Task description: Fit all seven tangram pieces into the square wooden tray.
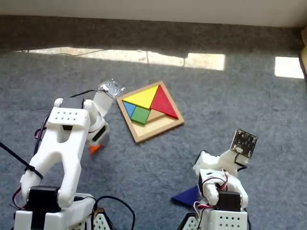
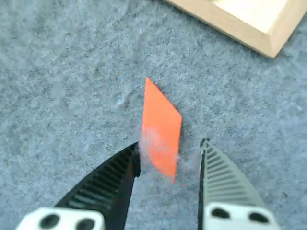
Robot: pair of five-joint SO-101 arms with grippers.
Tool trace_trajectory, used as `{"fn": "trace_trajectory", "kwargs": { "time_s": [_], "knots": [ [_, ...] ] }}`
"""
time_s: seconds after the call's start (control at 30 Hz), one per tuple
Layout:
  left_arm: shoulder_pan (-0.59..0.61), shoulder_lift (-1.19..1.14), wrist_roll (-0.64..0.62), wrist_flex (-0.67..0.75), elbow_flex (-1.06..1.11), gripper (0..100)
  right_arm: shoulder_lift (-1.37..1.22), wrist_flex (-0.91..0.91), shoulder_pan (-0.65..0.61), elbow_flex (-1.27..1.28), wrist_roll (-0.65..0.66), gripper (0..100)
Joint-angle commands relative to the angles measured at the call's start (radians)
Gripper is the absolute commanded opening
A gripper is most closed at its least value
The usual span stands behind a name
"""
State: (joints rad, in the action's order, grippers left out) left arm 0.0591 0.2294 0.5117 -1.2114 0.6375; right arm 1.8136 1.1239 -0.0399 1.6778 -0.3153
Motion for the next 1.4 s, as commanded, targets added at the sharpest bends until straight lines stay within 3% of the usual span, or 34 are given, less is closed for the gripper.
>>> {"fn": "trace_trajectory", "kwargs": {
  "time_s": [0.0,0.2,0.3,0.47,0.67,0.9,1.17,1.37],
  "knots": [
    [-0.022,0.030,-0.015,0.012,-0.036,19,0.008,0.005,0.012,0.136,0.012,1.0],
    [-0.033,0.027,-0.015,0.032,0.021,19,0.008,0.005,0.012,0.136,0.012,1.0],
    [-0.022,-0.002,-0.015,0.149,0.061,19,0.008,0.005,0.012,0.136,0.012,1.0],
    [0.010,-0.245,-0.015,0.238,-0.001,18,0.008,0.005,0.012,0.136,0.012,1.0],
    [0.054,-0.524,-0.020,-0.002,-0.326,18,0.008,0.005,0.012,0.136,0.012,1.0],
    [0.145,-0.630,-0.015,-0.060,-0.492,12,0.008,0.005,0.012,0.136,0.012,1.0],
    [0.162,-0.627,-0.087,-0.167,-0.598,27,0.008,0.005,0.012,0.136,0.012,1.0],
    [0.162,-0.627,-0.086,-0.216,-0.677,29,0.008,0.005,0.012,0.136,0.012,1.0]
  ]
}}
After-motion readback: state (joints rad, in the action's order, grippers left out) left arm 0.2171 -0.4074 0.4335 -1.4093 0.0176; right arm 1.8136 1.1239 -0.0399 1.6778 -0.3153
